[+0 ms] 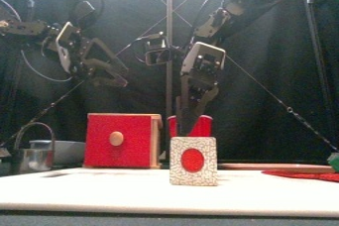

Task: Place sushi on board then cut the sushi with the knife then place the pieces on the plate
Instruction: Place the 4 sushi pieces on the plate

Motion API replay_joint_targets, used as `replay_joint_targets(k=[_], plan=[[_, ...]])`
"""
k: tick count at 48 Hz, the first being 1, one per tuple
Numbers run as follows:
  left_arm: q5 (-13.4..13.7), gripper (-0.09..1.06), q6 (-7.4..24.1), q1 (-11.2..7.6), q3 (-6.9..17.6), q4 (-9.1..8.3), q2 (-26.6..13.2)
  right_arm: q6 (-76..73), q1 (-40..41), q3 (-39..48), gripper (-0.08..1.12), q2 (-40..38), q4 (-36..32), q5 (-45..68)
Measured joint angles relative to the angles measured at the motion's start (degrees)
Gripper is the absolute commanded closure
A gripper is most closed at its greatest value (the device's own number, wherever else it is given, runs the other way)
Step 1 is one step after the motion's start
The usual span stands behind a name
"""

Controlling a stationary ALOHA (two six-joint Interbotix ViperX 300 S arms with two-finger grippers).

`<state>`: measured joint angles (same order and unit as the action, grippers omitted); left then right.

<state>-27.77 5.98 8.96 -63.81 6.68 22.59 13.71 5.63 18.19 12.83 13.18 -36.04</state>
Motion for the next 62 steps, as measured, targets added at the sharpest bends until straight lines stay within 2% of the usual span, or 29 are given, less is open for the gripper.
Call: replay_joint_targets(k=[9,17,21,25,30,31,37,39,44,52,58,62], plan=[[0.0,0.04,0.1,0.35,-0.4,0.09,0.0,-0.1,0.0,0.0,0.22,1.5,0.4,0.2],[0.1,0.04,0.0,0.53,-0.4,0.09,0.0,-0.6,0.0,0.1,0.45,2.0,0.6,0.4],[0.2,0.04,0.0,0.53,-0.5,0.09,0.0,-1.0,0.1,0.2,0.48,1.9,1.3,0.3],[0.2,0.04,0.1,0.26,-0.6,0.09,0.0,-1.4,0.2,2.5,0.48,-0.4,3.4,-0.9],[0.2,0.04,0.2,-0.70,-0.4,-0.09,-1.1,-5.2,2.5,8.5,0.48,-7.6,5.5,-1.6],[0.2,0.04,0.2,-1.05,-0.4,-0.35,-1.7,-6.5,3.3,10.2,0.48,-9.5,5.5,-1.8],[0.2,0.04,0.3,-3.96,1.1,-4.75,-4.1,-15.3,9.1,18.3,0.48,-19.0,4.0,-2.0],[0.2,0.04,0.3,-4.48,2.0,-6.42,-4.9,-19.7,11.7,20.8,0.48,-21.4,3.2,-1.8],[0.2,0.04,0.3,-5.27,2.8,-9.23,-5.7,-28.8,16.8,23.3,0.48,-22.9,0.7,0.3],[0.1,0.04,0.2,-5.80,2.8,-9.76,-5.8,-42.5,20.3,22.1,0.48,-19.8,-6.5,3.7],[0.1,0.04,0.0,-7.65,2.8,-9.76,-5.9,-55.5,21.4,21.3,0.48,-15.0,-12.8,1.8],[0.1,0.04,0.1,-8.44,2.8,-9.76,-5.8,-62.3,21.4,20.9,0.48,-14.6,-17.2,1.7]])
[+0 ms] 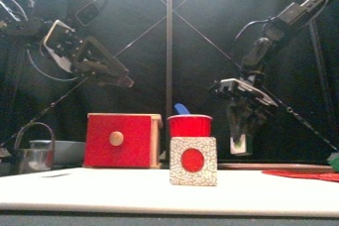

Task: Place sushi on board then cut the sushi with the knife then place the pieces on the plate
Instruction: Place the 4 sushi pieces on the plate

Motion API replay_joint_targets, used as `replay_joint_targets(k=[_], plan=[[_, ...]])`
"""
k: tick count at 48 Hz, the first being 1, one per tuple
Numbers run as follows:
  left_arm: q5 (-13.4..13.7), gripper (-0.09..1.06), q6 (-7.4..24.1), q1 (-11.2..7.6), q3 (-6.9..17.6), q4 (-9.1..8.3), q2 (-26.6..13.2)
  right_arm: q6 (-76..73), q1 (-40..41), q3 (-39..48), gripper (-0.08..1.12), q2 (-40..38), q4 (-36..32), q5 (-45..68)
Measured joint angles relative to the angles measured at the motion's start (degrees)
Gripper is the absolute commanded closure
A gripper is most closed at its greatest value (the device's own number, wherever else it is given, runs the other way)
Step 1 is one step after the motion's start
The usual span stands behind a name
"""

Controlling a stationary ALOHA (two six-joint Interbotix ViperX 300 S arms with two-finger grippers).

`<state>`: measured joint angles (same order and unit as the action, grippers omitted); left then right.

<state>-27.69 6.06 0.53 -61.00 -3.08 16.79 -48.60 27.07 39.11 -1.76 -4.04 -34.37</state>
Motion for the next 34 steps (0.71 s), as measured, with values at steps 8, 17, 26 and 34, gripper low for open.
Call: replay_joint_targets(k=[8,17,26,34], plan=[[0.0,0.04,0.1,-0.09,-0.4,-0.09,0.0,-7.2,-0.4,-0.3,0.40,0.1,-6.6,2.0],[0.0,0.04,0.0,-0.70,-1.0,-0.35,0.1,-7.7,-0.6,-0.3,0.21,0.7,-6.9,2.6],[0.0,0.04,-0.1,-0.97,-1.1,-0.26,0.1,-7.5,-1.3,-0.3,0.21,-4.0,-7.0,0.8],[0.0,0.04,-0.1,-1.14,-1.1,1.14,0.1,-1.1,-14.3,1.1,0.21,-11.7,-10.5,5.4]])
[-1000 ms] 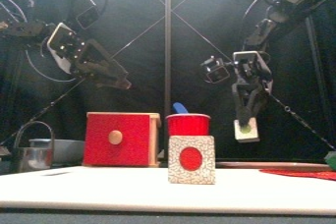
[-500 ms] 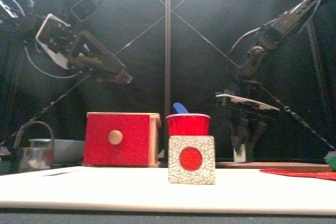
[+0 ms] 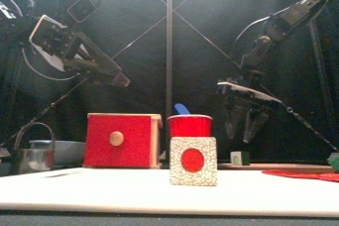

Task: Place sushi on board then cut the sushi with the knife then place the pieces on the plate
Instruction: Place the 4 sushi pieces on the plate

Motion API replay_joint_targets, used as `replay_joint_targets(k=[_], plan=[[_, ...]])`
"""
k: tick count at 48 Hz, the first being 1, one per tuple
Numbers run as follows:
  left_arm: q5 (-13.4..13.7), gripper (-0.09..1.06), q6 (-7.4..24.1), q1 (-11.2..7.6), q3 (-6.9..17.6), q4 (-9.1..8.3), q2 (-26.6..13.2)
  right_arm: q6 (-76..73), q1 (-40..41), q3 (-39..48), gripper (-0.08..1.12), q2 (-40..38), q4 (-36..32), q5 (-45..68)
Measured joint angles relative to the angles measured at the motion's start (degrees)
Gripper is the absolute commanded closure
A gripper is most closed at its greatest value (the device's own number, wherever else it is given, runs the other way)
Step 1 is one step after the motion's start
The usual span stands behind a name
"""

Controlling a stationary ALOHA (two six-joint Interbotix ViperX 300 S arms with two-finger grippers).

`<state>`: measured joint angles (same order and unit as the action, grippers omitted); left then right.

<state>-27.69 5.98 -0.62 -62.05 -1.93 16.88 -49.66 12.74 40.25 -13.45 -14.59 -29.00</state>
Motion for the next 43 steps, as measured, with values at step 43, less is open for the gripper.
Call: replay_joint_targets(k=[43], plan=[[-0.1,0.04,0.0,0.18,2.3,6.59,-0.2,45.0,-16.3,-21.6,0.21,26.6,16.5,-5.5]])
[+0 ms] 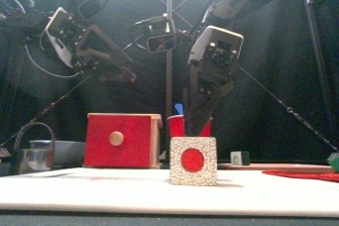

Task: Place sushi on board then cut the sushi with the knife then place the pieces on the plate
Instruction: Place the 4 sushi pieces on the plate

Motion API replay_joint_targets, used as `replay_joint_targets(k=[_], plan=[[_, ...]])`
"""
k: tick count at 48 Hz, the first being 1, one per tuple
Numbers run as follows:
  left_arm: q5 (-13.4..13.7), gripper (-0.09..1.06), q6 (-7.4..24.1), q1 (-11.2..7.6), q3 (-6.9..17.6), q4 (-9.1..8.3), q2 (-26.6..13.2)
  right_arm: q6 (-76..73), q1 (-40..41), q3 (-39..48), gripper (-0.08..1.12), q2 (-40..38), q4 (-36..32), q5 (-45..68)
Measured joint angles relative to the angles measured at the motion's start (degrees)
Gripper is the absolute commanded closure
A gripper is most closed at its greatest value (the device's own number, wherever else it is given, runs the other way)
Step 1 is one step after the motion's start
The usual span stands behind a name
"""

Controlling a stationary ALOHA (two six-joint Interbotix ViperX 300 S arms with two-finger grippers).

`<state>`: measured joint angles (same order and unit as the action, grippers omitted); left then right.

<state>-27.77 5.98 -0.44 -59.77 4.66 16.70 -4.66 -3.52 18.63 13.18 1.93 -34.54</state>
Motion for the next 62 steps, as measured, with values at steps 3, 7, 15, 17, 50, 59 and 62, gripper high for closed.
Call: replay_joint_targets(k=[3,7,15,17,50,59,62], plan=[[0.0,0.04,0.1,0.00,0.0,0.00,0.0,0.0,0.0,-0.2,0.23,1.0,0.6,-0.1],[0.1,0.04,0.1,0.00,0.0,0.09,-0.1,-0.4,0.0,-0.3,0.30,2.0,0.8,-0.3],[0.1,0.04,0.1,0.00,-0.1,1.05,-0.1,-1.1,0.1,-0.4,0.50,2.1,1.1,-0.4],[0.0,0.04,0.0,-0.09,0.0,1.14,-0.1,-1.4,0.1,-0.3,0.52,2.1,1.2,-0.4],[0.1,0.04,0.2,0.00,-0.7,1.14,-0.4,-54.1,29.9,33.2,0.52,-32.4,-11.3,-1.7],[0.1,0.04,0.2,-0.26,-1.2,0.53,-0.5,-59.1,33.5,31.9,0.52,-26.5,-15.1,6.1],[0.1,0.04,0.2,-0.26,-1.7,0.53,-0.4,-59.1,33.5,30.8,0.52,-24.3,-15.3,7.0]])
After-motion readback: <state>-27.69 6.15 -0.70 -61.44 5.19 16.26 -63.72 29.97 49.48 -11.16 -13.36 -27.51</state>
